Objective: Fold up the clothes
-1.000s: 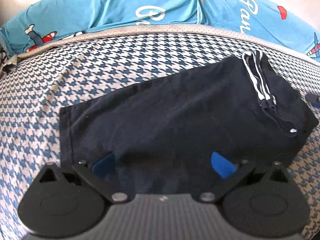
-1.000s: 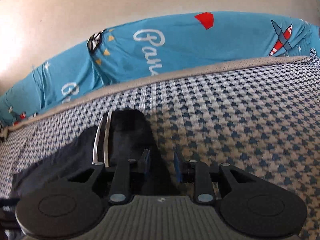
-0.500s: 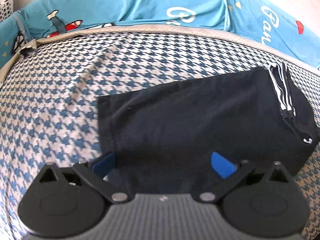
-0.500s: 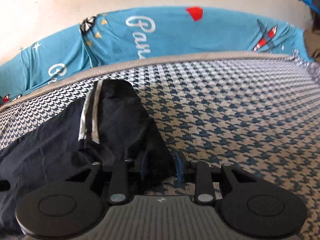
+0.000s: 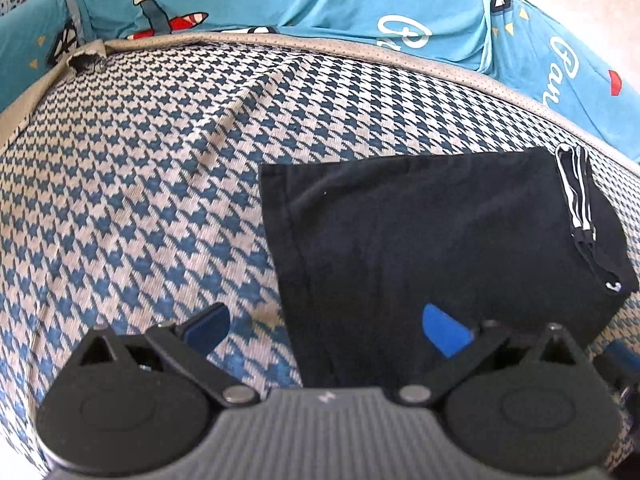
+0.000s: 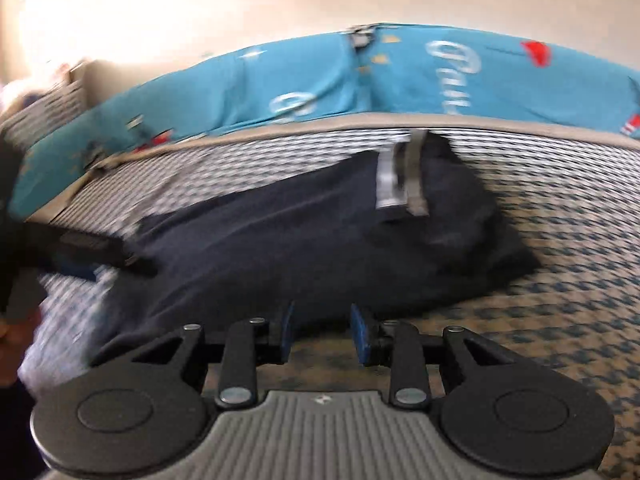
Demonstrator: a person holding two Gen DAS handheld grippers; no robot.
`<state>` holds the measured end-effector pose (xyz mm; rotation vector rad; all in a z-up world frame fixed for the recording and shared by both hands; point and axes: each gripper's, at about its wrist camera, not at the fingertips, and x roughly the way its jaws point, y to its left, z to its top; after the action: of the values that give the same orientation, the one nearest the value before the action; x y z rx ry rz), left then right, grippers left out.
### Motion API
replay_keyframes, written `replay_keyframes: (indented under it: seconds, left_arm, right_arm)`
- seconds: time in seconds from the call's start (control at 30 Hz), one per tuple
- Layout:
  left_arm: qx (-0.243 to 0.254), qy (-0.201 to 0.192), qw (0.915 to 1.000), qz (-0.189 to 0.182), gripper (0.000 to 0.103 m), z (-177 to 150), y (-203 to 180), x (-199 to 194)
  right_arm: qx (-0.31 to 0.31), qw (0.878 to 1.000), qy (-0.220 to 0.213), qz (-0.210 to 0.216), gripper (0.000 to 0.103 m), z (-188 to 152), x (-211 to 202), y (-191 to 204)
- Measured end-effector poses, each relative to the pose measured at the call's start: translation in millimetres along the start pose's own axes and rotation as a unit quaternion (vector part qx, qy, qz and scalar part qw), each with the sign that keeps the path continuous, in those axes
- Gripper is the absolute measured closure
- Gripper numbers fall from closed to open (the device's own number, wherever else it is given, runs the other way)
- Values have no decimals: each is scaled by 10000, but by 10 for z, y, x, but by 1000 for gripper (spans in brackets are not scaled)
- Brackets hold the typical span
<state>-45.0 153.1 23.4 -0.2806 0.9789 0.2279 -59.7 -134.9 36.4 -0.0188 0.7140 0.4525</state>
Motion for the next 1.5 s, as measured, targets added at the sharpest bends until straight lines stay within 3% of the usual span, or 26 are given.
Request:
replay_keyframes:
  seconds: [0.2,0.37,0.63,0.87,1.1,1.17,1.23,1.27,1.33,1.4,1.5]
  left_arm:
    - [-60,-27,10000,-35,0,-22,124,-69]
    - [-176,-71,9998,-61,0,-9,187,-119]
    - [-376,-147,9991,-104,0,18,277,-197]
    - [-441,-194,9987,-187,0,46,293,-248]
    - [-499,-98,9982,-320,0,76,324,-226]
    - [-547,-18,9977,-410,0,84,339,-198]
    - [-581,69,9971,-476,0,83,344,-166]
    - [-590,106,9969,-506,0,77,346,-149]
    - [-594,172,9965,-566,0,60,346,-120]
    - [-588,227,9961,-617,0,47,340,-96]
    - [-633,317,9941,-824,0,31,339,-55]
  right_arm:
    - [-668,9961,143,554,74,-127,-40,503]
    - [-1693,9820,156,820,73,-260,-56,976]
    - [-3543,9312,44,859,56,-455,-25,1569]
    - [-4433,8938,-37,677,55,-547,121,1772]
    - [-5284,8478,-175,410,57,-649,286,1930]
    - [-5303,8463,-139,483,58,-649,299,1935]
    - [-5322,8447,-103,557,71,-648,312,1940]
    - [-5322,8445,-85,590,84,-647,318,1943]
    - [-5122,8569,-49,576,93,-621,317,1944]
    - [-4781,8762,-30,613,96,-556,308,1913]
    - [-3663,9261,48,904,96,-292,256,1737]
